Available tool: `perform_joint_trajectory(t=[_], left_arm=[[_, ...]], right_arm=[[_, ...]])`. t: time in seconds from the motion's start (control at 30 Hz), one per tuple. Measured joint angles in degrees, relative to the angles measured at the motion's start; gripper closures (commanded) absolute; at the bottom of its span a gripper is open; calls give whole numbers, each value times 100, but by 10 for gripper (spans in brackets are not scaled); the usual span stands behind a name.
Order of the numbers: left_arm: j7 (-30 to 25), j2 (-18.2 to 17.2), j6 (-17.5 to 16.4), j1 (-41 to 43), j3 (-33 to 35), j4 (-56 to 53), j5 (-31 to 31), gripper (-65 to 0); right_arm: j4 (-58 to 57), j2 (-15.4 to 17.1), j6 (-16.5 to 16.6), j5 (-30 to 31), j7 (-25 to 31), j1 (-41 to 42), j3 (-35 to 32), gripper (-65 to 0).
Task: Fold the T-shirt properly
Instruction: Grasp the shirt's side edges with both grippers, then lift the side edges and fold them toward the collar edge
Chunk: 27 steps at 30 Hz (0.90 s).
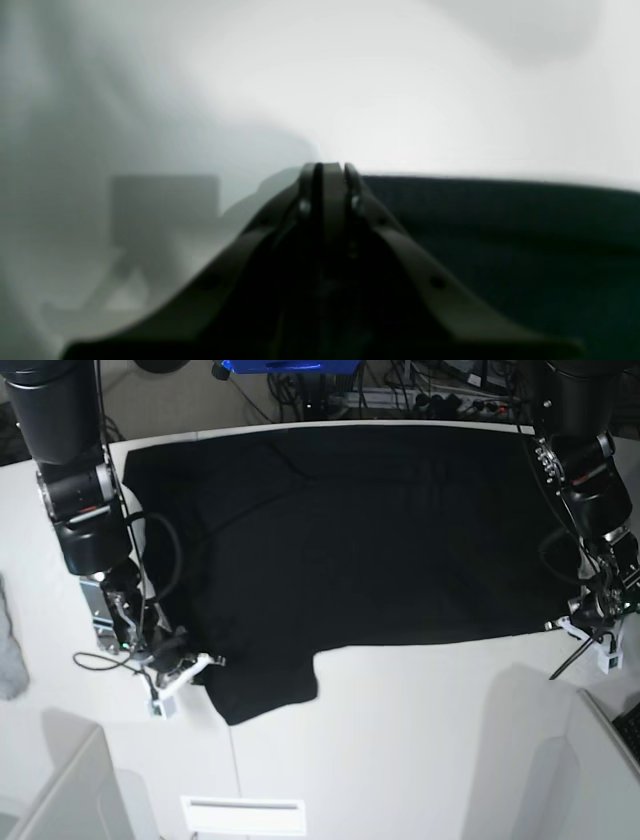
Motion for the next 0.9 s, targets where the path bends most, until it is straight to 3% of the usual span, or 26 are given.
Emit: perform_joint_trajectory(t=[0.23, 0.43, 0.63, 0.9], left_arm=[[479, 81, -20, 131, -42, 844, -94, 0], [492, 39, -17, 490, -48, 1261, -909, 0], [522, 44, -4, 1029, -59, 1700, -1335, 0], [1056, -105, 4, 1377, -522, 2291, -1692, 0]], right_arm=[[769, -48, 15, -39, -590, -275, 634, 0], [1290, -15, 7, -81, -1073, -507, 1147, 0], [1318, 48, 7, -68, -1152, -588, 1233, 0], [2046, 149, 2, -22, -1488, -898, 1303, 0]])
